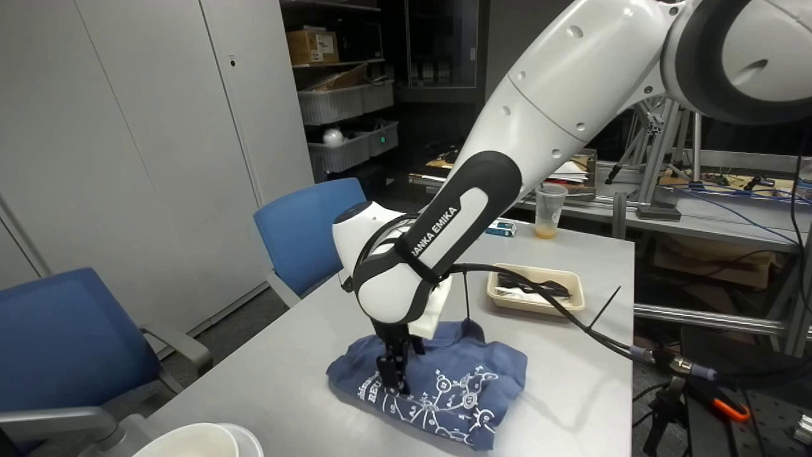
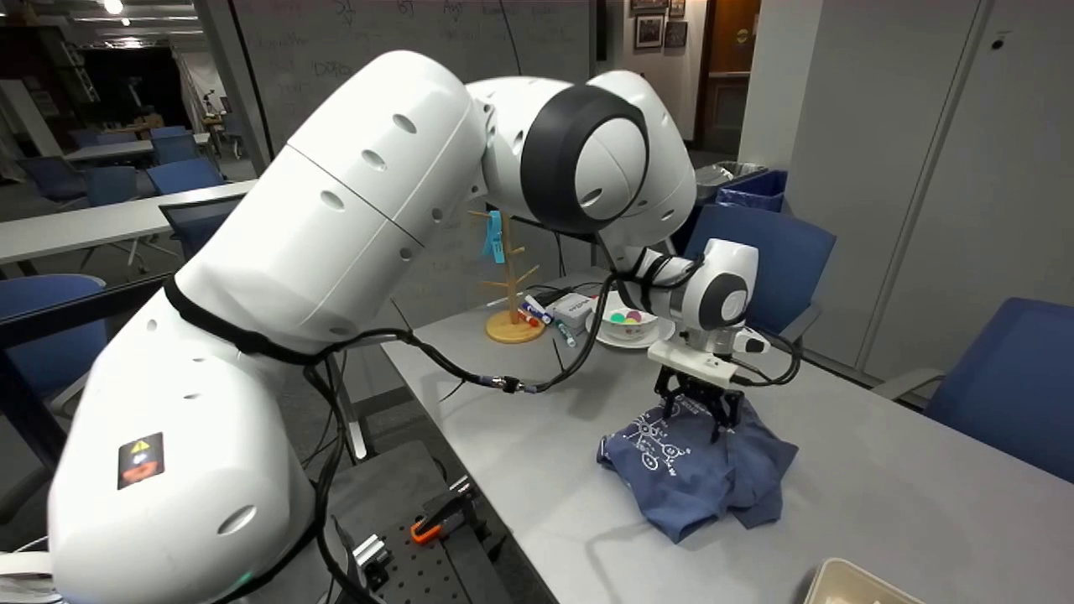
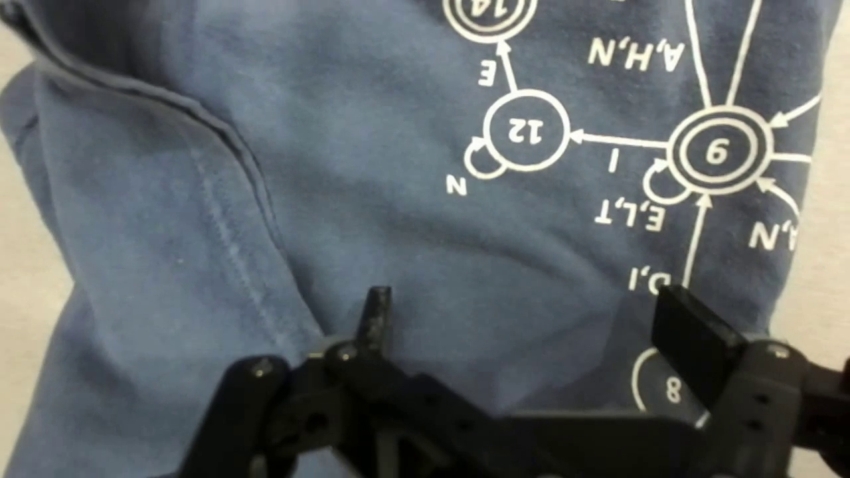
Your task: Fold the blue shirt
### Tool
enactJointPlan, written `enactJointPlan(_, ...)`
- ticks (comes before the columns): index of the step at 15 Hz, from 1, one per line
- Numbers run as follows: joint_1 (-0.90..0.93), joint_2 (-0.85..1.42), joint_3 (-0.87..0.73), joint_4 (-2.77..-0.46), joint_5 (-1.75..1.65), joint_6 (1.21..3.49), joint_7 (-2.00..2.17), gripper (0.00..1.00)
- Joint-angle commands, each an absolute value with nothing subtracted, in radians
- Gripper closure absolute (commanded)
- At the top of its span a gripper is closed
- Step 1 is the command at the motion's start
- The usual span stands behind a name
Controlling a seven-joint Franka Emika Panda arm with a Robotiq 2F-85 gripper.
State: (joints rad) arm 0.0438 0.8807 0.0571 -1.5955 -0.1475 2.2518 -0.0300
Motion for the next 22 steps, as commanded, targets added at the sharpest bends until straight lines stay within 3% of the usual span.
enactJointPlan(1,0.081,0.753,0.016,-1.674,-0.171,2.202,-0.013,0.0)
enactJointPlan(19,0.113,-0.003,0.03,-2.411,-0.275,2.423,0.158,0.0)
enactJointPlan(20,0.108,0.099,0.033,-2.3,-0.262,2.373,0.121,0.0)
enactJointPlan(22,0.105,0.046,0.036,-2.361,-0.263,2.396,0.134,0.0)
